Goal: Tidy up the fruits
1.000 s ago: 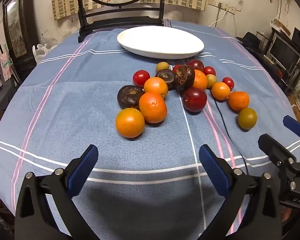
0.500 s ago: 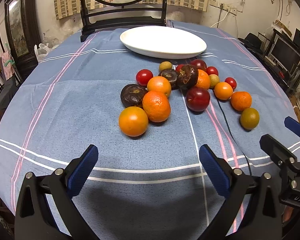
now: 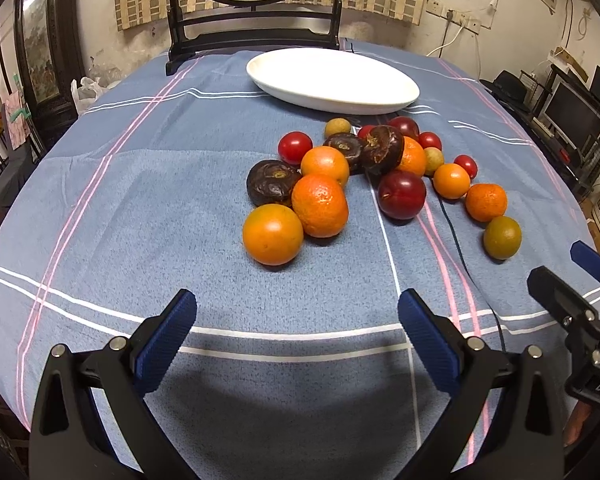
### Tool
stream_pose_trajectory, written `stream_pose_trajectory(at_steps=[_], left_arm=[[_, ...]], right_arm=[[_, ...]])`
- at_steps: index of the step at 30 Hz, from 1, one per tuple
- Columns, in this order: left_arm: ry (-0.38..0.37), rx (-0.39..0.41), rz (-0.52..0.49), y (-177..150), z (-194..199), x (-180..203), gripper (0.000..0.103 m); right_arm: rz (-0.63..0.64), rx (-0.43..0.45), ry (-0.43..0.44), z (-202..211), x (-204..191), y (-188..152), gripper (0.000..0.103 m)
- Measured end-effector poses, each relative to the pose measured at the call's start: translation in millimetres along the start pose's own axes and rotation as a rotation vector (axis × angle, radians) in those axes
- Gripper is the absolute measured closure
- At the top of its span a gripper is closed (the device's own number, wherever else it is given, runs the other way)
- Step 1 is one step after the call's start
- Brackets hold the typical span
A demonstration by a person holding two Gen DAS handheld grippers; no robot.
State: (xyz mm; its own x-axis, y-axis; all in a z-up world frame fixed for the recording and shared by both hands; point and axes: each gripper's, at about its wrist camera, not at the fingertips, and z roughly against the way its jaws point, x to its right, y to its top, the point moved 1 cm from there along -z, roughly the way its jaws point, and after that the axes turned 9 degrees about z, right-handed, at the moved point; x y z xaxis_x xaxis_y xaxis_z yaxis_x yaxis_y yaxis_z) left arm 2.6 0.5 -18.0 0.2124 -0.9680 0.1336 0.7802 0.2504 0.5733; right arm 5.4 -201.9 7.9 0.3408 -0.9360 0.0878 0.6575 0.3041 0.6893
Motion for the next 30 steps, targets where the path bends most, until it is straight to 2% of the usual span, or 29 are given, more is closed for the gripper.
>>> stream_pose_trajectory(at_steps=[30], left_arm=[[0.000,-0.006,-0.001,-3.3,-2.8,0.9,0.004]], right_arm=[[0.004,-0.012,0.011,-3.0,-1.6,-3.6,0.003]])
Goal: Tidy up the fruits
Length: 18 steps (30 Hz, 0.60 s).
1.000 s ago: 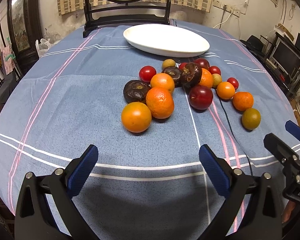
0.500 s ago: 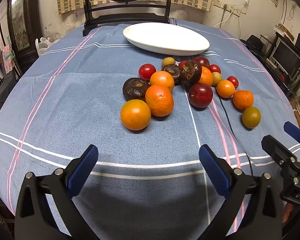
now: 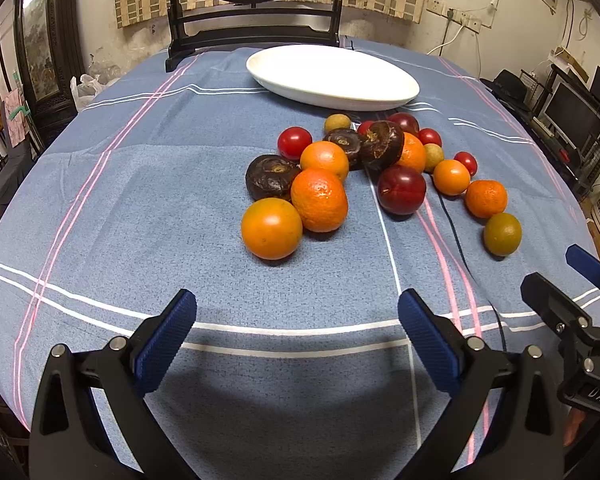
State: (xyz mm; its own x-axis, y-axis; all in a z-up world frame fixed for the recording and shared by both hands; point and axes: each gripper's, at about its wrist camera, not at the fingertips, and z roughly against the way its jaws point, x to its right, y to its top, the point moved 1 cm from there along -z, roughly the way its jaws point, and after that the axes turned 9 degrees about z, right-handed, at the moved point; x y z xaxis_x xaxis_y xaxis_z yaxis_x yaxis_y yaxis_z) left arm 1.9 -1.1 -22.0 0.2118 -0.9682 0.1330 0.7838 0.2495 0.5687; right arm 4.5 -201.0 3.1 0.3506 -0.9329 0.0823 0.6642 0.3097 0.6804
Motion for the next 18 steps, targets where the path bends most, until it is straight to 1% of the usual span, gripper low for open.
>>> stream_pose_trajectory(at_steps=[18], left_arm=[[0.000,-0.002,0.001,-0.6,0.6,-0.5,0.004]], right_arm=[[0.007,-0.009,0.004,-1.8,-1.7,-1.0,0.003]])
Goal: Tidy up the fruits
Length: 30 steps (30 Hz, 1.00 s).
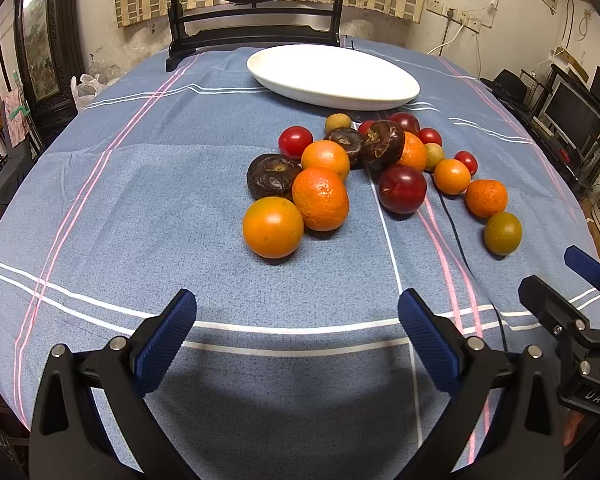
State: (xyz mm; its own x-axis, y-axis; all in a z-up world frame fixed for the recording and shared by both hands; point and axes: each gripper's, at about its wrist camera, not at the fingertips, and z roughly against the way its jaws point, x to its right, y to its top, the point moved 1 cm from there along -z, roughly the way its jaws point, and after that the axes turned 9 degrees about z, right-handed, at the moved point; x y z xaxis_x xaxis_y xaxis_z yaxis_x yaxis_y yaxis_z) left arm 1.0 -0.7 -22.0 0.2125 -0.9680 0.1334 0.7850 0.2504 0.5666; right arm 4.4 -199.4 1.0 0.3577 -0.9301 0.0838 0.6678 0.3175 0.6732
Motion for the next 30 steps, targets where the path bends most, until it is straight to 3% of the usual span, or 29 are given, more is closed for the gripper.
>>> stream_pose_trajectory(at_steps=[12,19,21,23,27,30], left_arm=[[-0.021,-0.061,0.038,-7,-15,-30,0.004],[-0.034,-0.079,0.035,7,-23,-28,0.005],[-0.035,-0.092,0.020,14,-29,-24,0.009],[-0.016,-0.084,-0.002,18,-33,-21,0.020],[0.004,-0.068,-0.031,29,-40,-17,0.027],[0.021,-0.040,-0.069,35,-45,-13,0.049]], right_arm=[[0.003,-0.011,0.013,-5,0,-1,0.003],[-0.001,-0.008,0.028,-7,5,-2,0.003],[-0.009,-0.006,0.032,-8,8,-3,0.003],[-0.014,-0.009,0.033,-8,10,-4,0.003],[-0.018,-0.013,0.033,-11,14,-4,0.003],[-0.017,-0.017,0.033,-13,15,-4,0.003]])
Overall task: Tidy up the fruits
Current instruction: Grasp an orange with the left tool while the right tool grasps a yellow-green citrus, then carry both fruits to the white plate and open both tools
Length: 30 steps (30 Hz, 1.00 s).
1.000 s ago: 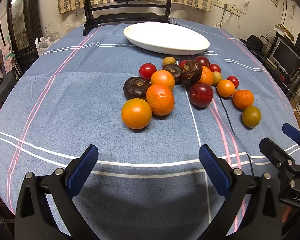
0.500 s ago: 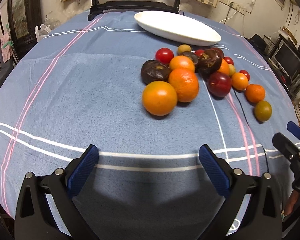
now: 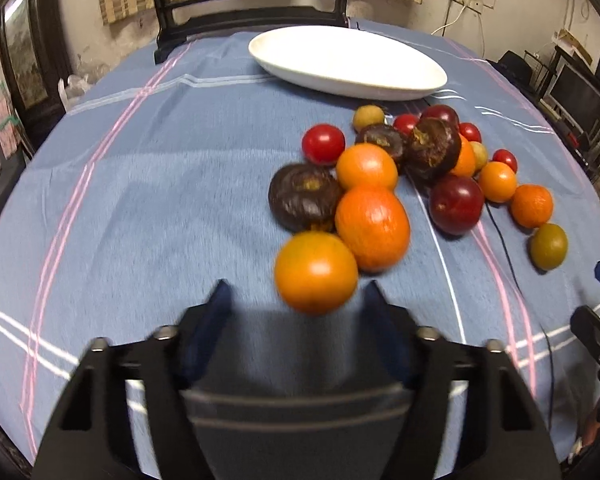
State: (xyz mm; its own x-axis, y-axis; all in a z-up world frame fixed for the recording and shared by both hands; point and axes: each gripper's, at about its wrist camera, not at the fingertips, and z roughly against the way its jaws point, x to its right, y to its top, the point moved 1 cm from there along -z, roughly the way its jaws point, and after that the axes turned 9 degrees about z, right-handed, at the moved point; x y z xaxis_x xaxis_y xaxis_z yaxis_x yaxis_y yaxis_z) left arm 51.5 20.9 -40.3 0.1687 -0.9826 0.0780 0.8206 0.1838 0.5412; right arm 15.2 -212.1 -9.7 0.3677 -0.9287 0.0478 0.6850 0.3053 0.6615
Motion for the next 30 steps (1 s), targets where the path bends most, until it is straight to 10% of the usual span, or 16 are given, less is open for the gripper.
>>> stream_pose_trajectory(at_steps=[2,13,22,30], left_arm=[[-0.034,0.001,-0.020,1,1,2,0.067],[-0.096,-0.014,0.010,-7,9,-8,0.067],[-0.118,-0.012,0.006,-11,13,-14,0.067],[-0.168,0.023,-0.013,2,37,-24,0.067]], right_arm=[[0.004,-0.006,-0.002,-1,0,0,0.003],[0.003,-0.109,0.062,-31,6,14,0.004],[0.039,-0.168,-0.001,-56,3,30,0.061],[0.036,-0.036,0.139,-11,10,35,0.061]])
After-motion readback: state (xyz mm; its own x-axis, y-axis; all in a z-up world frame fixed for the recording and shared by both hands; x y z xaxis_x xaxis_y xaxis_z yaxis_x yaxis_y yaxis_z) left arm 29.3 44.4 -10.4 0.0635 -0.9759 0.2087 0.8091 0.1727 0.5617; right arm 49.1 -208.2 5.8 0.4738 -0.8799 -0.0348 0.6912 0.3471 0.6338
